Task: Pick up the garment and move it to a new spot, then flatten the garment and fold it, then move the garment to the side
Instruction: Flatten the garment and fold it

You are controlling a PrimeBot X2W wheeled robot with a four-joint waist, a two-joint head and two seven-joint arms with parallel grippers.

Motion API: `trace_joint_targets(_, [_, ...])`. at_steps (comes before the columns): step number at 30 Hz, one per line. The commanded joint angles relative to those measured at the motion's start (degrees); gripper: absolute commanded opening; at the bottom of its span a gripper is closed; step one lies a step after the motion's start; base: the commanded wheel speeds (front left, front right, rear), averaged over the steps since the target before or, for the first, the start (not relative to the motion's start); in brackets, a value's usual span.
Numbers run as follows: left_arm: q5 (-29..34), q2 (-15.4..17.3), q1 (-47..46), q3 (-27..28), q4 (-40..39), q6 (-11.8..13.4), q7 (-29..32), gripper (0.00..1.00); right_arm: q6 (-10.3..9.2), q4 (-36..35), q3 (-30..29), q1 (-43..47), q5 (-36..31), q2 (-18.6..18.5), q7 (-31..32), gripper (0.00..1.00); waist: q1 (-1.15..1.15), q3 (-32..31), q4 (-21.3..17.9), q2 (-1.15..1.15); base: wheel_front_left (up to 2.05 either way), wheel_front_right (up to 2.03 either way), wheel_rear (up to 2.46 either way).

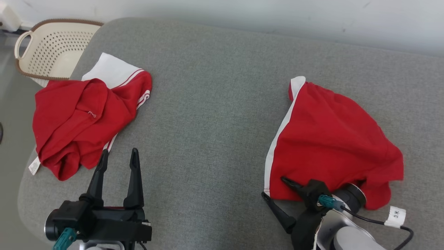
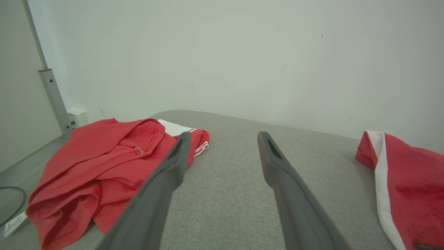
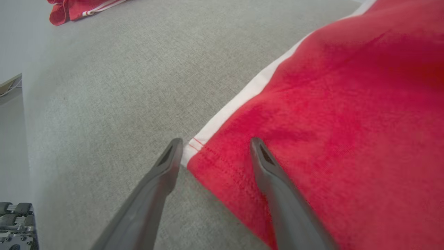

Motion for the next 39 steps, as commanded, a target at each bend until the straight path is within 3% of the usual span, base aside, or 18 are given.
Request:
trace_joint_targets(1, [0.83,-0.36,-0.69,0.34,0.34,-0.52,-0.40,1.00,0.02,0.71,0.71,-0.90,0.61,-0.04,0.16,1.00,-0.01,1.32,1.09,-0.01,0.00,0.00,0.00])
trace_joint_targets(6, [1.99,-1.97,-1.46,1.33,1.11,-2.06,-0.40,1.00,0.02,6.05,4.18,-2.70,0.74,0.26,4.34,1.00,-0.01,1.90,0.96,-0.01,0.00,0.00,0.00])
trace_joint_targets(7, [2.29,-2.21,-1.54,1.57,1.22,-2.35,-0.40,1.00,0.02,7.07,4.75,-2.88,0.71,0.21,5.41,0.56,-0.01,1.98,0.82,-0.01,0.00,0.00,0.00])
trace_joint_targets(8, [2.49,-2.41,-1.61,1.84,1.30,-2.52,-0.40,1.00,0.02,7.78,5.12,-3.03,0.91,0.28,6.25,0.39,-0.01,2.06,0.63,-0.01,0.00,0.00,0.00])
trace_joint_targets(9, [2.76,-2.58,-1.64,2.07,1.37,-2.85,-0.40,1.00,0.02,8.25,5.25,-3.19,0.82,0.10,6.93,0.04,-0.01,2.12,0.42,-0.01,0.00,0.00,0.00])
trace_joint_targets(10, [2.95,-2.73,-1.59,2.36,1.38,-2.97,-0.40,1.00,0.02,8.53,5.33,-3.12,1.14,0.04,7.45,0.00,-0.01,2.15,0.08,-0.01,0.00,0.00,0.00])
trace_joint_targets(16, [4.42,-3.42,-1.22,3.98,1.52,-3.92,-0.41,1.00,-0.03,4.71,1.31,-2.18,2.66,-1.22,7.12,0.00,-0.01,1.96,-2.94,-0.01,0.00,0.00,0.00])
trace_joint_targets(28, [6.81,-2.97,-1.69,6.92,1.51,-4.78,-0.29,1.00,-0.02,-15.37,-15.57,5.88,3.36,-2.13,10.75,0.00,-0.01,1.56,-12.90,-0.01,0.00,0.00,0.00])
trace_joint_targets(39, [7.78,-2.41,-2.03,8.06,2.02,-4.78,-0.30,1.00,-0.01,-28.45,-31.68,14.03,6.02,3.38,12.72,0.00,-0.01,1.10,-18.03,-0.01,0.00,0.00,0.00])
